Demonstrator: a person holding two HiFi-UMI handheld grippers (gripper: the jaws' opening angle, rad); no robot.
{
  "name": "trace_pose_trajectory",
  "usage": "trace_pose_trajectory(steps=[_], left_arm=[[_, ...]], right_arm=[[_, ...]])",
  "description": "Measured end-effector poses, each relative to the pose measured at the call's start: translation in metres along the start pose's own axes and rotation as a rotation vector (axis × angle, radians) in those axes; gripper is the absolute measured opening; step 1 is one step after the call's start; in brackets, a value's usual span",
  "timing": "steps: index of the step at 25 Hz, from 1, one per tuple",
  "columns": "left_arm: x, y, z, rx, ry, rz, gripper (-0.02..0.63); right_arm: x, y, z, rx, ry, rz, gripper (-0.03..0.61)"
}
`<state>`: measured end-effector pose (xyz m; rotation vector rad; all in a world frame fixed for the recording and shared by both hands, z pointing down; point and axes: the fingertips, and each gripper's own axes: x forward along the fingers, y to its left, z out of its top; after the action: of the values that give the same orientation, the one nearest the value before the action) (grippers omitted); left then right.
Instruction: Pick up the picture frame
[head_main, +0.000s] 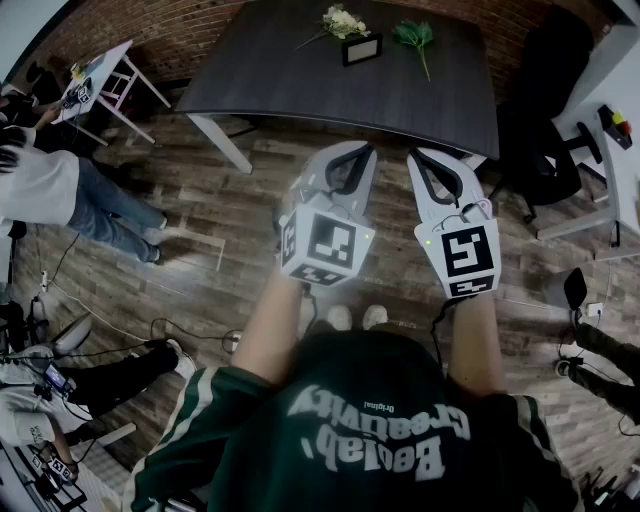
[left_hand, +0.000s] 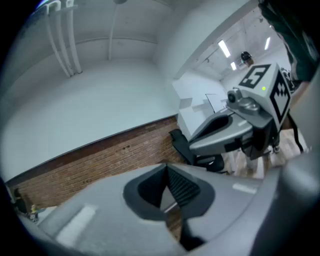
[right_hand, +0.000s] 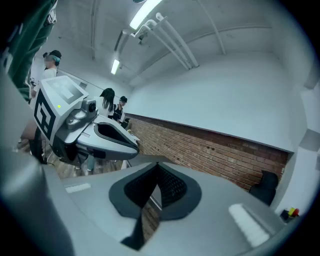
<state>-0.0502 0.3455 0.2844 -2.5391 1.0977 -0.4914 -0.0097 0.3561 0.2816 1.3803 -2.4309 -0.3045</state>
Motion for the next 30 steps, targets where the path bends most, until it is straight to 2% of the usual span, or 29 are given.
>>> trace_pose_trajectory(steps=[17, 22, 30], left_arm=[[0.000, 0.012, -0.005, 0.010, 0.005, 0.003, 0.002], [-0.003, 0.011, -0.001, 0.024, -0.034, -0.018, 0.002], [-0.005, 0.019, -0.007, 0.029, -0.015, -0.006, 0.002]], right_arm=[[0.013, 0.009, 0.002, -0.014, 0.012, 0.029, 0.006], [0.017, 0.014, 0.004, -0.018, 0.006, 0.039, 0.006], [0.022, 0.019, 0.004, -0.038, 0.015, 0.048, 0.006]])
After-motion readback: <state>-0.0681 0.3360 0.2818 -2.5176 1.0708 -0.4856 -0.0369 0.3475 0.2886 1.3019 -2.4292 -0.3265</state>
